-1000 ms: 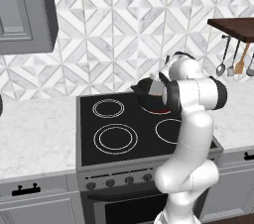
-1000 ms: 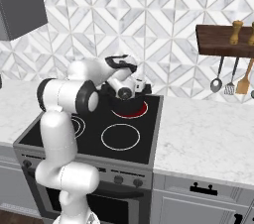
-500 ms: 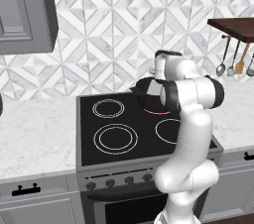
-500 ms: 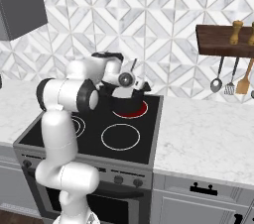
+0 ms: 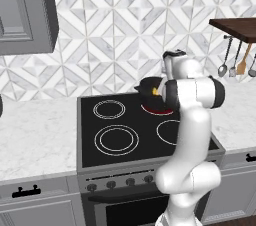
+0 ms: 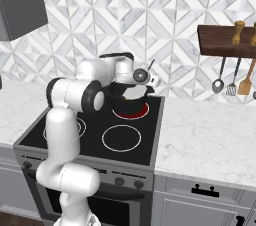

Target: Put the lemon wedge and corn in the pot. Retrieve the spatula and lightly stir the vegetables in the pot.

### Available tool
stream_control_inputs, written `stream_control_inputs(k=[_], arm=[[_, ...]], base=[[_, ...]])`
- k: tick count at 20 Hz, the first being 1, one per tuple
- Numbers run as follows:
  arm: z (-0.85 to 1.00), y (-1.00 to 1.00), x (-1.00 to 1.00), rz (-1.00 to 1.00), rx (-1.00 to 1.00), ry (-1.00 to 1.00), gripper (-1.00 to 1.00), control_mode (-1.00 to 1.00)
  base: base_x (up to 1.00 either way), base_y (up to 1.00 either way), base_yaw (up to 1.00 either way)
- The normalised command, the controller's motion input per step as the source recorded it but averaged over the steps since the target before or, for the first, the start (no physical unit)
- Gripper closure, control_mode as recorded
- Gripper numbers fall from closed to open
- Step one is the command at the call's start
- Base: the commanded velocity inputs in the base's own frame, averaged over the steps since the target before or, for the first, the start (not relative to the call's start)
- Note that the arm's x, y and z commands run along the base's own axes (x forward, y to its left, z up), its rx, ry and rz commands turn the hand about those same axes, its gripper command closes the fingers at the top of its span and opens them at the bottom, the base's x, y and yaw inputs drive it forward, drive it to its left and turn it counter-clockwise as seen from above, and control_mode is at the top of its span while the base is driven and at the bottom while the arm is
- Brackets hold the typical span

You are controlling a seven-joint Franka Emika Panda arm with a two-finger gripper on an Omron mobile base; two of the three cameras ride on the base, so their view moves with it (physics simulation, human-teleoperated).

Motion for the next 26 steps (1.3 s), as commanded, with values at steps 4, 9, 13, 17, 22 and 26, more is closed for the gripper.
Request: stream_control_inputs(k=[4,9,13,17,22,26], arm=[[-1.00,-0.05,-0.06,0.02,-0.11,0.01,1.00,-1.00],[-0.53,0.34,-0.30,0.10,-0.01,0.00,1.00,-1.00],[0.07,0.45,0.20,0.10,0.00,-0.17,1.00,-1.00],[0.35,0.06,0.44,0.01,0.00,-0.35,1.00,-1.00],[-0.03,0.00,0.01,0.00,-0.06,-0.28,1.00,-1.00],[-0.86,0.00,0.00,0.01,-0.16,-0.04,1.00,-1.00]], base=[[0.00,0.00,0.00],[0.00,0.00,0.00],[0.00,0.00,0.00],[0.00,0.00,0.00],[0.00,0.00,0.00],[0.00,0.00,0.00]])
